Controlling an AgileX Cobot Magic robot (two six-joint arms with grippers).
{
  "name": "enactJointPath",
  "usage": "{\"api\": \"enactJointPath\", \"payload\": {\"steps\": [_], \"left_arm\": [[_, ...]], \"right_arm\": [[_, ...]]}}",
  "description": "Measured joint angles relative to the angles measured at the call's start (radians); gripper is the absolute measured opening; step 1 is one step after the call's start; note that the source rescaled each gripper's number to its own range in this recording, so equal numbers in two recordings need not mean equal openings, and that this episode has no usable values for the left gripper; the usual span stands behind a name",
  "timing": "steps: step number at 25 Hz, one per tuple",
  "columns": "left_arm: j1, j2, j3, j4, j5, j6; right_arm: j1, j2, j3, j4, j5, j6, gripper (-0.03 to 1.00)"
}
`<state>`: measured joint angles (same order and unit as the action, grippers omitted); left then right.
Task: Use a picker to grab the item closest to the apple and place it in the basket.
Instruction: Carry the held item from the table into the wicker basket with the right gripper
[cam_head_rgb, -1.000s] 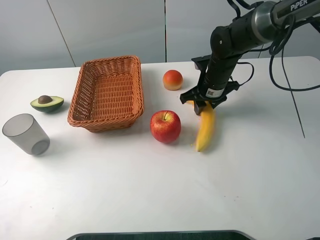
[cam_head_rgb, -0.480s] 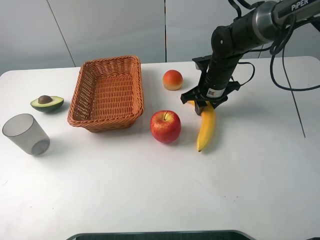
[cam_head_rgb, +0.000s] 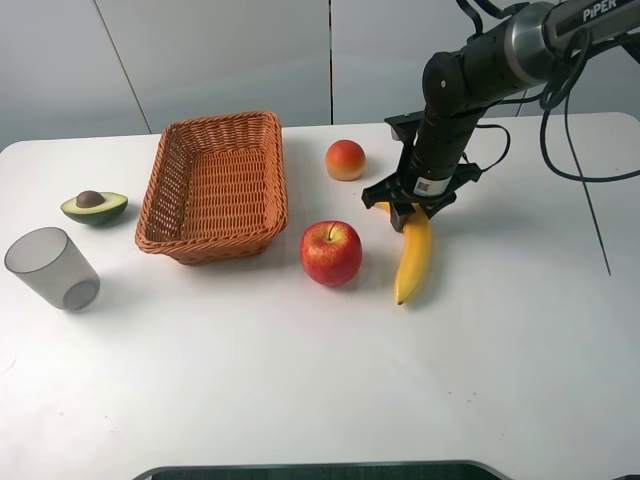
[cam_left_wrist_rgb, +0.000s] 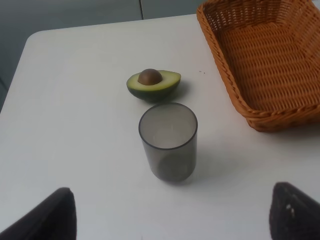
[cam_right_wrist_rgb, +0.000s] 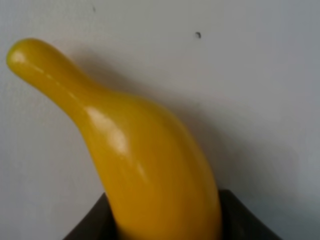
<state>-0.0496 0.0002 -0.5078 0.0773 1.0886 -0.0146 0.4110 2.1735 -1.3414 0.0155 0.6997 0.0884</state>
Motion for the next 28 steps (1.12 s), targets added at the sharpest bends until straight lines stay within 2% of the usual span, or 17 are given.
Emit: {"api": "enactJointPath", "payload": {"steps": [16, 23, 28], "left_arm": [[0.0, 0.0, 0.0, 0.0, 0.0, 0.0], [0.0, 0.0, 0.0, 0.0, 0.0, 0.0], [0.0, 0.0, 0.0, 0.0, 0.0, -0.002]], "right_arm": [[0.0, -0.047, 0.0, -0.016, 0.017, -0.008, 0.0], [0.009, -0.215, -0.015, -0.032, 0.171, -0.01, 0.0], [0.065, -0.272, -0.134, -0.032, 0.292, 0.004, 0.0]]}}
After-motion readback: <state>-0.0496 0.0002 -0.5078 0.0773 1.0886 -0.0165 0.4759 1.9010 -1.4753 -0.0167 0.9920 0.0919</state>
